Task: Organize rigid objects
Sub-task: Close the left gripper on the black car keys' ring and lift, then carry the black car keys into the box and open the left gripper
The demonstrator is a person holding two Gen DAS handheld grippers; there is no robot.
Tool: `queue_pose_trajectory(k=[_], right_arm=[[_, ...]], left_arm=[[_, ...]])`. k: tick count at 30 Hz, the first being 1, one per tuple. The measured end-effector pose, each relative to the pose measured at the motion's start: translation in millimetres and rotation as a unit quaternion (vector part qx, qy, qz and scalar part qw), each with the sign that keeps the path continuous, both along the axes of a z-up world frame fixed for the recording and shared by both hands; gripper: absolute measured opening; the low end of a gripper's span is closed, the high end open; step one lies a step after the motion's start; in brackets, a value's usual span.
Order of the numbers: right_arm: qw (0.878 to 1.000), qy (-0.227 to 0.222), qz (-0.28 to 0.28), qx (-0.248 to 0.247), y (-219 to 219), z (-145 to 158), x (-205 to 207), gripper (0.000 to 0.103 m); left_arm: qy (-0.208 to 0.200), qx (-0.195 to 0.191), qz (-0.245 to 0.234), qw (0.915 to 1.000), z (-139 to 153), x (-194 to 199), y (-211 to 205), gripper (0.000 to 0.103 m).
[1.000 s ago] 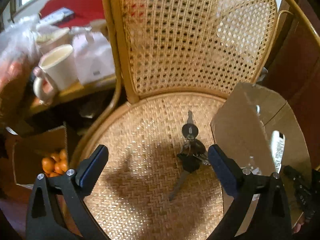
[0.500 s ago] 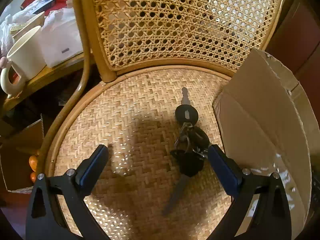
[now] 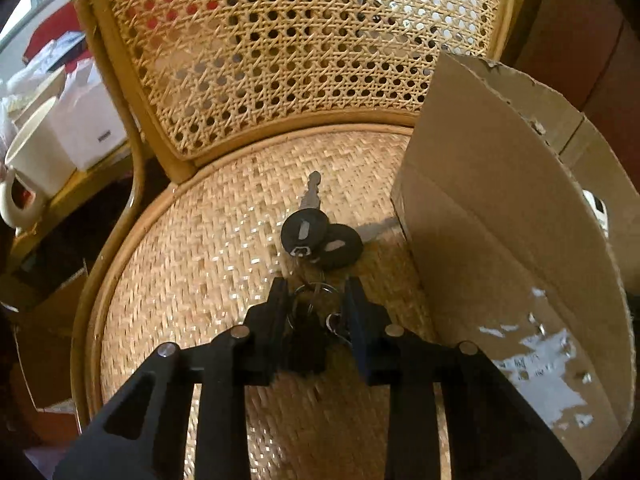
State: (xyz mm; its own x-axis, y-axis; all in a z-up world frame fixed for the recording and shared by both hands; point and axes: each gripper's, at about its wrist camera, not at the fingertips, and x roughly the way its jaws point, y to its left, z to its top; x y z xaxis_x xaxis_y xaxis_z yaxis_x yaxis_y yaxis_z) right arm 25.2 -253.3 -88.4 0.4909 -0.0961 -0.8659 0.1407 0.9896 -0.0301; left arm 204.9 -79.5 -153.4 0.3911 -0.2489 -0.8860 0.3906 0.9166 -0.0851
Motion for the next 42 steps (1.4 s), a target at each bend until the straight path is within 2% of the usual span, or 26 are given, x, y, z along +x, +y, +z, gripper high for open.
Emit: queue_pose_trajectory(k=[9,12,13,15,19,25,31,35,37,42], right_arm=[[1.000,0.000,0.000,0.000,0.0,0.1,-0.1,0.009],[1.000,0.000,-0.001,-0.001,0.6,-0.1,0.0,0.009],[1.000,0.000,-0.001,-0.002,1.1,-0.3,0.1,0.009],[1.000,0.000,-0.001,-0.002,1.4,-0.5,0.0,0.009],[1.000,0.000,-0.001,-0.001,1.9,-0.4,-0.2,0.009],[1.000,0.000,-0.001,-0.002,3.2,-0.3,-0.8,0.009],[1.000,-0.001,-0.001,-0.004,3.3,-0.2,-1.1,0.009],[1.000,-0.002,-0.003,-0.009,3.0,0.5,-0.1,0.009],[1.000,-0.003,-0.004,-0.012,3.4,1.2,0.5,0.009],[1.000,-0.003,-0.005,-0.012,1.1,1.8,0.7,0.009]], left_arm=[[-0.020,-0.043,0.024,0.9986,33.9,-10.9,30.8,0.027],[-0.045,-0.031,0.021,0.9983,48.3,-20.0,34.1,0.027],[-0.062,-0.013,0.022,0.9977,52.8,-23.1,33.7,0.027],[-0.071,-0.007,0.029,0.9970,57.6,-25.8,35.3,0.027],[-0.087,-0.019,0.028,0.9956,75.6,-35.1,43.1,0.027],[-0.114,-0.067,0.033,0.9907,109.1,-51.4,59.6,0.027],[-0.182,-0.117,0.026,0.9759,160.9,-83.5,49.6,0.027],[-0.218,-0.113,0.009,0.9693,182.5,-102.0,27.0,0.028],[-0.218,-0.115,-0.001,0.9692,185.8,-103.9,13.8,0.028],[-0.188,-0.122,-0.019,0.9745,179.5,-104.2,-14.1,0.028]])
